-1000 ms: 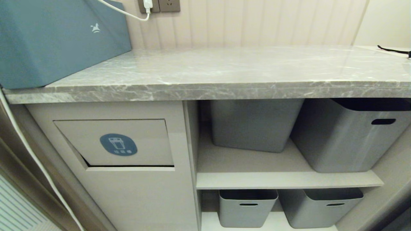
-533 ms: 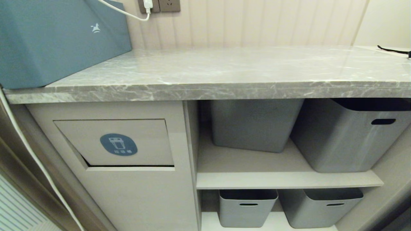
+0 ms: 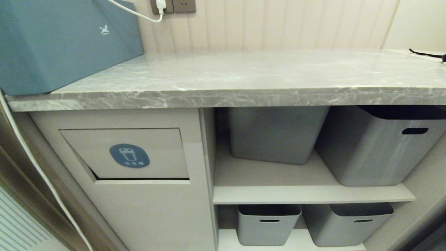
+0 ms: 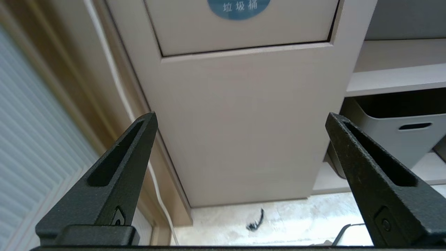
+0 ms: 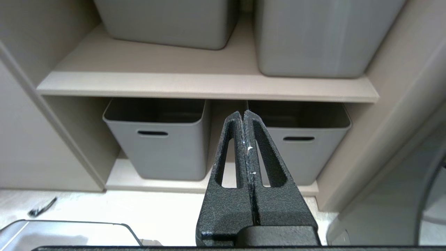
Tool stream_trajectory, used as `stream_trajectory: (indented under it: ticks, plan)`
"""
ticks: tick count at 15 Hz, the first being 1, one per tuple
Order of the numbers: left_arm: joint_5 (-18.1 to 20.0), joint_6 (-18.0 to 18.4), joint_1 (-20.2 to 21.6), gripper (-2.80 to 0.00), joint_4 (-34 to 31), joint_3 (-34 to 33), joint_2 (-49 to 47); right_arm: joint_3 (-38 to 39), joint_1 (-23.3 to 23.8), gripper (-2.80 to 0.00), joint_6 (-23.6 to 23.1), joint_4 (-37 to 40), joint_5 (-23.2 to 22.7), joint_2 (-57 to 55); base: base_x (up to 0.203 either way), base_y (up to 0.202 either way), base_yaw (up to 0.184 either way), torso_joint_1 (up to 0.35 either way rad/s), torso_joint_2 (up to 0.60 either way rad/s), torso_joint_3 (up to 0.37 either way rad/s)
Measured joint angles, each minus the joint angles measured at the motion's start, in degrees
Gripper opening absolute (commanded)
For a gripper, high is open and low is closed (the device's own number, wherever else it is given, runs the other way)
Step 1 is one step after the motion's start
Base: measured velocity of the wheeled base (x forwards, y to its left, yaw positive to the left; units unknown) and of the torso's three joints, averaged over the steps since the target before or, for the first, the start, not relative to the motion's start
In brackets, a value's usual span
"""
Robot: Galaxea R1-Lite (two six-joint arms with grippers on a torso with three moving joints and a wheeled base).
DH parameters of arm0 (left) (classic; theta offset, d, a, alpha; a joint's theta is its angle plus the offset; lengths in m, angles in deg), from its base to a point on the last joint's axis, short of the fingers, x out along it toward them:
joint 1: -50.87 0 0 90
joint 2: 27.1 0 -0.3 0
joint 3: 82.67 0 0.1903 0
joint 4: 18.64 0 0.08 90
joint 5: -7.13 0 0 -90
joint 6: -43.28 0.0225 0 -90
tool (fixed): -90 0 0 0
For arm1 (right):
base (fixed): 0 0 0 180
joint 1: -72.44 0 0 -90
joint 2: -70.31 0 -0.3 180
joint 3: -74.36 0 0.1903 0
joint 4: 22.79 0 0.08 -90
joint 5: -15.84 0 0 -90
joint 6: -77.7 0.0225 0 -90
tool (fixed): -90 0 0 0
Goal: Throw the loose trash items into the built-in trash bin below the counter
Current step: Pick up the garbage
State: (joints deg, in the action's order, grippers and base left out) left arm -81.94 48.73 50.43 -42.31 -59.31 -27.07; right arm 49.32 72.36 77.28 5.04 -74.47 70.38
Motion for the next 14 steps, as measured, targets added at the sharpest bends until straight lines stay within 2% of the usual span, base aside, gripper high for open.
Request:
stream_trajectory:
  ticks: [10,14]
  plan:
    - [-0.1,-0.7,0.0,0.0,0.0,0.0,0.0,0.0,0.0,-2.8,0.0,0.0,0.0,0.0,-0.194,0.0,0.002,0.0,0.0,0.002]
    - [-0.2,-0.6,0.0,0.0,-0.1,0.0,0.0,0.0,0.0,-2.8,0.0,0.0,0.0,0.0,-0.03,0.0,0.0,0.0,0.0,0.002]
